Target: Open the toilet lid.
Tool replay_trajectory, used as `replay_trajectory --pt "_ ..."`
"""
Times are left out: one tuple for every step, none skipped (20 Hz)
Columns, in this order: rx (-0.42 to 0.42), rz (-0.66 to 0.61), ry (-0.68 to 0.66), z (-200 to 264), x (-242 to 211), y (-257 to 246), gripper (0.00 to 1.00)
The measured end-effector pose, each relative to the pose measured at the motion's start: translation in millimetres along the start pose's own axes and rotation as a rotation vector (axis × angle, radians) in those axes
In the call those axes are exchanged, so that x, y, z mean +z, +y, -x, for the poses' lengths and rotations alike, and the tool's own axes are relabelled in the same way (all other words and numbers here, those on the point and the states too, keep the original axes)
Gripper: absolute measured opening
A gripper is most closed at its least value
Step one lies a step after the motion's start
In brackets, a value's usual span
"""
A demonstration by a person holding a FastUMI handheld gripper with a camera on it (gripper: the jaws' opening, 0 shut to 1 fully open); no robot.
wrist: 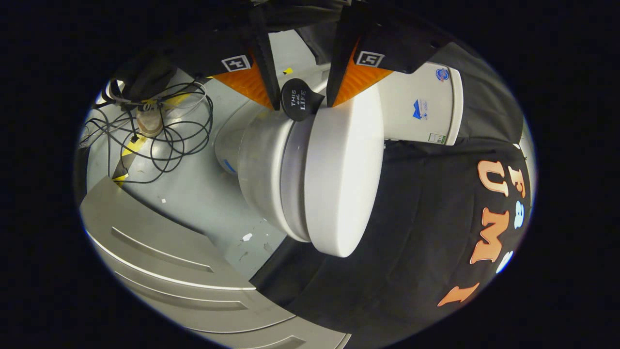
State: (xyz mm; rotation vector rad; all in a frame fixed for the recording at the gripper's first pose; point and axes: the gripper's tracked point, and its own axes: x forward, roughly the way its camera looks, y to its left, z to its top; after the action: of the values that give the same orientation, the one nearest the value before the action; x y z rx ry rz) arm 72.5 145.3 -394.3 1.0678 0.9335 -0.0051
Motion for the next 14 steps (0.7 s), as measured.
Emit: replay_trajectory --pt "-0.003 -0.009 0.004 -0.7 -0.7 -0.8 0.52" --pt "-0.001 -0.017 0.009 -1.5 -2.0 -0.2 0.52" --pt "0.006 -0.025 0.013 -2.0 -2.3 0.9 0.52" --pt "-0.006 -0.033 0.002 -2.1 -1.7 -1.3 0.51" --pt "-0.003 -0.038 0.013 -3.3 -1.9 -1.8 0.45" --pt "-0.003 -0.045 0.02 -5.0 -3.7 -3.0 0.38" --pt "0.002 -0.055 0.026 -4.6 -3.6 -2.3 0.38" --pt "0.007 -0.065 0.03 -5.0 -3.5 -1.5 0.38" --pt "0.006 -0.072 0.039 -6.0 -3.3 -3.2 0.38" --pt "0.01 -0.082 0.024 -4.6 -3.0 -1.6 0.38" --pt "0.012 -0.081 0.034 -7.1 -3.6 -2.4 0.3" --pt "0.014 -0.079 0.03 -7.0 -2.8 -2.1 0.29" --pt "0.017 -0.076 0.032 -5.6 -2.7 -1.5 0.29" --pt "0.021 -0.077 0.032 -5.4 -2.2 -1.2 0.29"
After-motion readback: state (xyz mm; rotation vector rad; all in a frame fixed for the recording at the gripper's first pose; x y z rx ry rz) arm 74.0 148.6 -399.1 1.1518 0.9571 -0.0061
